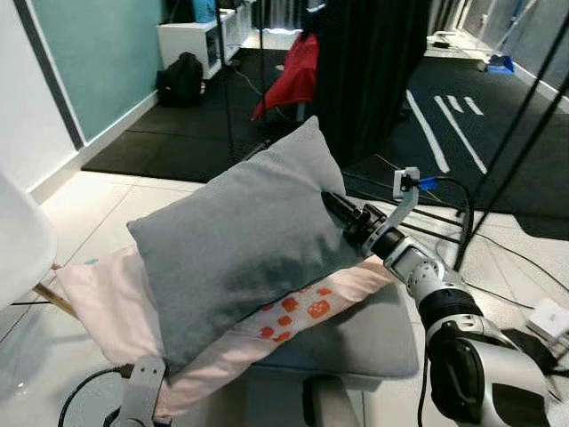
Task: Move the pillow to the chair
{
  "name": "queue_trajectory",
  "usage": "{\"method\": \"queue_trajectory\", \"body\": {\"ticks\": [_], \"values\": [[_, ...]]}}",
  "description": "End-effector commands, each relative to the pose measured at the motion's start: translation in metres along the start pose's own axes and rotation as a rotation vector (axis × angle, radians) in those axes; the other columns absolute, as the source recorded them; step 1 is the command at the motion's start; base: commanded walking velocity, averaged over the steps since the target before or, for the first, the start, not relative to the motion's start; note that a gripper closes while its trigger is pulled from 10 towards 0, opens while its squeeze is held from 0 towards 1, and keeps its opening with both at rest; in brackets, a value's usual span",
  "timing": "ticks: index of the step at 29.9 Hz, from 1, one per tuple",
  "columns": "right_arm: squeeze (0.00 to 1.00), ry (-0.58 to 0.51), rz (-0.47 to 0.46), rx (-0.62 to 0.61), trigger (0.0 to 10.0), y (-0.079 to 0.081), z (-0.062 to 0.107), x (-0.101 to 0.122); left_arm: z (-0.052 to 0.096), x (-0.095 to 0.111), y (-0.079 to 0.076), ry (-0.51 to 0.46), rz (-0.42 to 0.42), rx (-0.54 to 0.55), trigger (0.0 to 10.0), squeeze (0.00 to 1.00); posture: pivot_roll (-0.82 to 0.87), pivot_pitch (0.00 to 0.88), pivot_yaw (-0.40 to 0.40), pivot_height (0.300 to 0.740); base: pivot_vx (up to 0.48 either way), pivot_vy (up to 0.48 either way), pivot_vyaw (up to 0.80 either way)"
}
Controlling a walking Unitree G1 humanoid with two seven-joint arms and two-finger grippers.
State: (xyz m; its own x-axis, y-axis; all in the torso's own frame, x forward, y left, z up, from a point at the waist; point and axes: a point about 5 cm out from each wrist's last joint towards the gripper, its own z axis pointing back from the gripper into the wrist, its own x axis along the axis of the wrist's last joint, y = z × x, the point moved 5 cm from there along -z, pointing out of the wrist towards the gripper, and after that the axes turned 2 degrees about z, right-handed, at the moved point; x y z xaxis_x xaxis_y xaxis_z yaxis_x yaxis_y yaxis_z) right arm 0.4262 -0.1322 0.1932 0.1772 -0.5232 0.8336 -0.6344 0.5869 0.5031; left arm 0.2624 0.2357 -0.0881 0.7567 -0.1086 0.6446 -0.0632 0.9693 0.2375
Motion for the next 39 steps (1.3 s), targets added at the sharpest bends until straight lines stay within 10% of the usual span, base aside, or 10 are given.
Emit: {"method": "queue_trajectory", "body": {"ticks": [1,39], "values": [[0.0,-0.043,0.002,0.031,10.0,0.0061,-0.0039,0.0105,0.0009,-0.0059,-0.0012,0.009,-0.002,-0.001,10.0,0.0,-0.11,0.069,-0.046,0.512,0.0,0.0,0.0],[0.0,-0.066,0.007,0.043,10.0,0.0084,-0.0051,0.0157,0.0017,-0.0117,-0.0046,0.029,-0.015,-0.01,10.0,0.0,-0.11,0.064,-0.043,0.654,-0.013,0.0,0.0]]}}
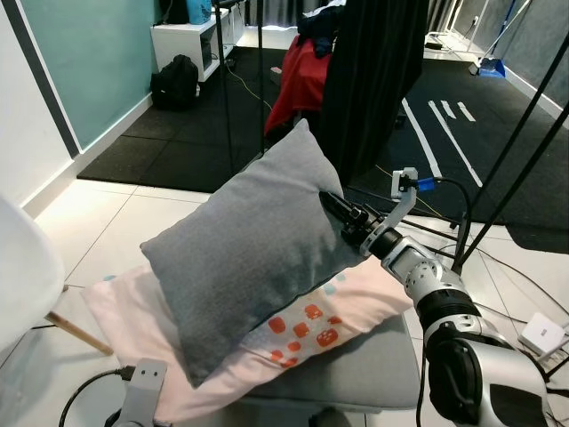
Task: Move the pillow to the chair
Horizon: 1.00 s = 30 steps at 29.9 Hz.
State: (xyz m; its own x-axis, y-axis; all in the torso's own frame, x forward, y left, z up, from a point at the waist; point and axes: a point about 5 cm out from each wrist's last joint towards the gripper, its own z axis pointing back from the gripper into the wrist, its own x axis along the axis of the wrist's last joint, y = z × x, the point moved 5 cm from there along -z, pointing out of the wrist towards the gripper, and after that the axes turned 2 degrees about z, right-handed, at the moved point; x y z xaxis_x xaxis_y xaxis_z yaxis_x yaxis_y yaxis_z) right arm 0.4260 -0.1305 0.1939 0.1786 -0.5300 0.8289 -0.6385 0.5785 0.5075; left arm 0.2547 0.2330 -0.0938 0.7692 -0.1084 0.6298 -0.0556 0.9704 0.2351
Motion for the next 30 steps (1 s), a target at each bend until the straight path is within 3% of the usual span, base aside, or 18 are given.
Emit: {"method": "queue_trajectory", "body": {"ticks": [1,7,21,30], "values": [[0.0,-0.061,0.015,0.036,10.0,0.007,-0.004,0.016,0.0,-0.002,-0.001,0.01,-0.011,-0.004,10.0,0.0,-0.11,0.064,-0.043,0.654,-0.48,0.0,0.0],[0.0,-0.065,0.013,0.031,10.0,0.006,-0.004,0.016,0.0,-0.001,0.001,-0.001,0.006,0.002,10.0,0.0,-0.11,0.066,-0.041,0.679,-0.452,0.0,0.0],[0.0,-0.064,0.007,0.069,10.0,0.012,-0.005,0.015,0.001,-0.004,0.001,-0.001,-0.014,0.002,10.0,0.0,-0.11,0.069,-0.04,0.738,0.0,0.0,0.0],[0.0,-0.046,0.021,0.06,10.0,0.013,-0.006,0.002,0.0,0.0,0.005,-0.007,-0.045,0.021,10.0,0.0,-0.11,0.068,-0.045,0.74,0.0,0.0,0.0]]}}
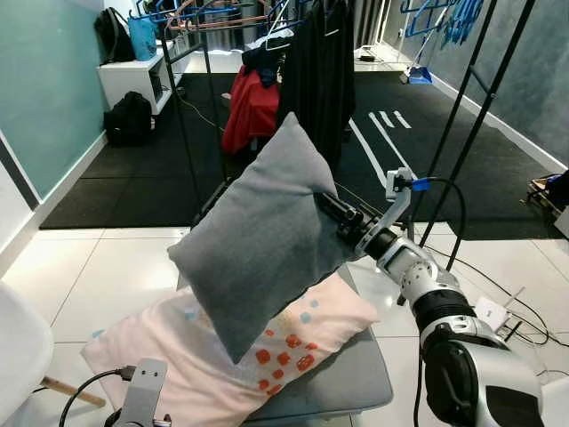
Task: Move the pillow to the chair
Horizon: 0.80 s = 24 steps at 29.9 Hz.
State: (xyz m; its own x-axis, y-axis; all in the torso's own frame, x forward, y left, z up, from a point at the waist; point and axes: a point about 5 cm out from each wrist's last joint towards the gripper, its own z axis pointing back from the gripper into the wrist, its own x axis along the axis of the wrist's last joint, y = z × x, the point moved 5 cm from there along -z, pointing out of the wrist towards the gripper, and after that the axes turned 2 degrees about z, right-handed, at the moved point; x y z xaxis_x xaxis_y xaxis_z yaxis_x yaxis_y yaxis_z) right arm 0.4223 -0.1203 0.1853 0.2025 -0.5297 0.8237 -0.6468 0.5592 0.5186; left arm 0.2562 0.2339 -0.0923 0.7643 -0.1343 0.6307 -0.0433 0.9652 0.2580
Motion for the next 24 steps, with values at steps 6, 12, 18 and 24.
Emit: {"method": "queue_trajectory", "body": {"ticks": [6,12,18,24], "values": [[0.0,-0.006,0.073,0.114,10.0,0.02,-0.007,-0.003,0.0,-0.004,0.009,0.012,-0.045,0.059,10.0,0.0,-0.11,0.068,-0.046,0.74,0.0,0.0,0.53],[0.0,-0.004,0.051,0.145,10.0,0.026,-0.01,-0.008,-0.001,0.004,0.026,0.003,-0.018,0.124,10.0,0.0,-0.11,0.068,-0.046,0.74,0.0,0.0,0.8],[0.0,-0.007,0.045,0.163,10.0,0.03,-0.011,-0.008,-0.001,0.009,0.032,-0.005,-0.004,0.144,10.0,0.0,-0.11,0.063,-0.046,0.74,0.0,0.0,0.8],[0.0,-0.006,0.043,0.182,10.0,0.033,-0.011,-0.009,-0.001,0.009,0.031,-0.01,-0.004,0.142,10.0,0.0,-0.11,0.061,-0.046,0.74,0.0,0.0,0.8]]}}
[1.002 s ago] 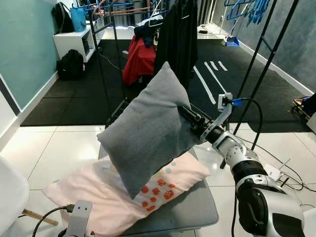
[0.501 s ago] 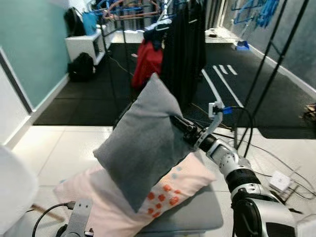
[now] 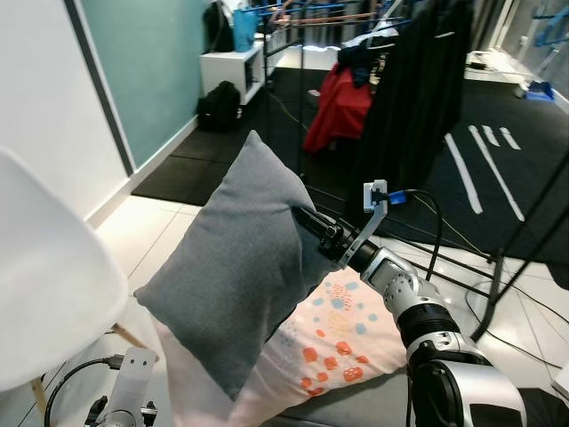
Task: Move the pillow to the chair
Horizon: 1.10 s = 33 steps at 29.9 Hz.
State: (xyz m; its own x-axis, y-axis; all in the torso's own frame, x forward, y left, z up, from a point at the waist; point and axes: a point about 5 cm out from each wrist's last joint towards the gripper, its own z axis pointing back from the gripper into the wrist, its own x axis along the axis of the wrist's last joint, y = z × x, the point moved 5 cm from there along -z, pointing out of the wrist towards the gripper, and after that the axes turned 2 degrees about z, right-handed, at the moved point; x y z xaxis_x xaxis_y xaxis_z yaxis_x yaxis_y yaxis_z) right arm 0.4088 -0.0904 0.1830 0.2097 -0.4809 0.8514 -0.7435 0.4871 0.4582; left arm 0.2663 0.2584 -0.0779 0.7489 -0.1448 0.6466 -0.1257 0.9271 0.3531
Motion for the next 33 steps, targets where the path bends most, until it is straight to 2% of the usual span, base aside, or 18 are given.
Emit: {"method": "queue_trajectory", "body": {"ticks": [1,21,24,29,33], "values": [[0.0,-0.05,0.011,0.053,10.0,0.008,-0.003,0.011,0.0,-0.004,0.003,0.013,-0.001,0.006,10.0,0.0,-0.11,0.056,-0.047,0.74,0.0,0.0,0.8],[0.0,-0.034,-0.013,0.072,10.0,0.014,-0.007,0.001,0.001,-0.002,-0.003,-0.001,0.029,-0.023,10.0,0.0,-0.1,0.051,-0.048,0.74,0.0,0.0,0.8],[0.0,-0.035,-0.016,0.065,10.0,0.012,-0.006,0.0,0.001,-0.006,-0.005,0.032,0.071,-0.03,10.0,0.0,-0.1,0.057,-0.045,0.74,-0.355,0.0,0.8],[0.0,-0.036,-0.02,0.057,10.0,0.011,-0.005,-0.001,0.001,-0.006,-0.005,0.033,0.084,-0.032,10.0,0.0,-0.1,0.059,-0.044,0.74,-0.48,0.0,0.8],[0.0,-0.036,-0.023,0.055,10.0,0.011,-0.005,-0.002,0.001,-0.004,-0.005,0.023,0.07,-0.032,10.0,0.0,-0.1,0.059,-0.042,0.74,0.0,0.0,0.8]]}}
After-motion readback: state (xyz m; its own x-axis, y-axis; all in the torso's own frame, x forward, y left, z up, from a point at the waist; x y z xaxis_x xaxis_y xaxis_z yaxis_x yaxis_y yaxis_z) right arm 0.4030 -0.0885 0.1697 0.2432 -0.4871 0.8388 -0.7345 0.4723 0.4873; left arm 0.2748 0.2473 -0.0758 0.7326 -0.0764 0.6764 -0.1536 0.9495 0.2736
